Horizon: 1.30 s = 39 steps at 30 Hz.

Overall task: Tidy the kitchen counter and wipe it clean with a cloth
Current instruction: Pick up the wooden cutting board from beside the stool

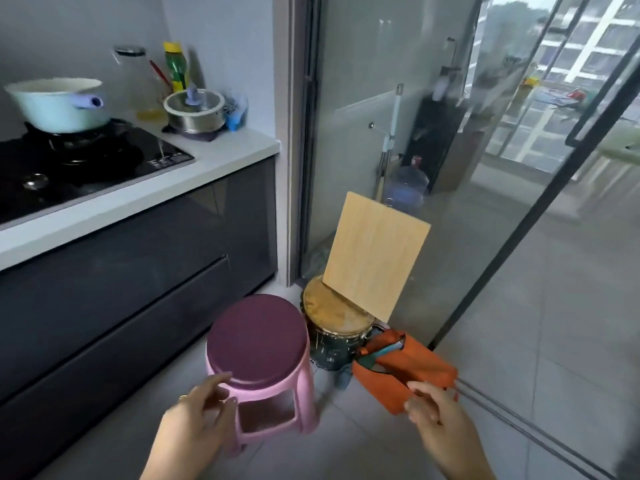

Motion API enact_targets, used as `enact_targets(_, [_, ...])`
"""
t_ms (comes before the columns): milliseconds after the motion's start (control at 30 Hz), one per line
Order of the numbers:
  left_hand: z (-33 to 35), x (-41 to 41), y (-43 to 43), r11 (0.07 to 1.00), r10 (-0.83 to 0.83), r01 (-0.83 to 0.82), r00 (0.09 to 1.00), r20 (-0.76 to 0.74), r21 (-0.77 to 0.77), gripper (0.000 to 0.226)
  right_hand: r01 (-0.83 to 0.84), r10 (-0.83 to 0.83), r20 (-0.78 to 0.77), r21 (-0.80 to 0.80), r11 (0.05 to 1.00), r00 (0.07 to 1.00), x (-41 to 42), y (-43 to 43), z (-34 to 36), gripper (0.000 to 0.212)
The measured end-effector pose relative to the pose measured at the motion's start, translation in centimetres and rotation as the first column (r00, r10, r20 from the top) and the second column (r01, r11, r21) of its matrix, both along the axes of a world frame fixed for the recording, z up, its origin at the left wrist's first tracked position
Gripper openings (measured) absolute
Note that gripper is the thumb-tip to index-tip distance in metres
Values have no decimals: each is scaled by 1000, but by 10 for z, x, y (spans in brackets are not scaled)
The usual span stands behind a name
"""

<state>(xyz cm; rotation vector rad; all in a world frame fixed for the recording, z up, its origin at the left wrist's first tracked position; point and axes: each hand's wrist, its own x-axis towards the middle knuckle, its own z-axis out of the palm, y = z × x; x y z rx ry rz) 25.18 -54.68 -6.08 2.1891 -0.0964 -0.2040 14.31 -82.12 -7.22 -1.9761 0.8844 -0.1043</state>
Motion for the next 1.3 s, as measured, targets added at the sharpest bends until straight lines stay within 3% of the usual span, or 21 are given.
enact_targets(233, [-7, 111, -81, 998, -65, 66, 998, 25, -18, 33, -37, 35, -23, -102, 994, 999, 95, -63, -1, 16])
enact_targets(400, [-18, 184, -141, 973, -228, 229, 971, -68, 9, 40, -39, 9, -137, -219, 975, 991, 165, -116, 10, 11])
enact_targets(533, [-18, 219, -179, 965, -260, 262, 961, -91, 10, 39, -165, 64, -292, -339, 926, 954, 212, -170, 11, 34])
enact_targets(633, [-17, 231, -203, 966, -256, 259, 959, -120, 10, 35, -181, 73, -328, -314, 932, 942, 251, -218, 9, 42])
enact_targets(800, [-19, 236, -241, 999, -40, 40, 990, -135, -5, 38, -238, 127, -281, -410, 880, 951, 327, -303, -8, 46])
enact_targets(933, [-20, 225, -271, 989, 149, -144, 976, -157, 38, 46, -361, 197, -344, -520, 774, 918, 387, -356, -32, 54])
enact_targets(1100, [-11, 215, -297, 958, 284, -273, 948, -141, 91, 53, -556, 349, -464, -449, 700, 814, 424, -367, -65, 52])
enact_targets(1300, [-8, 193, -299, 932, 360, -347, 918, -166, 106, 47, -681, 381, -589, -452, 576, 713, 448, -365, -85, 43])
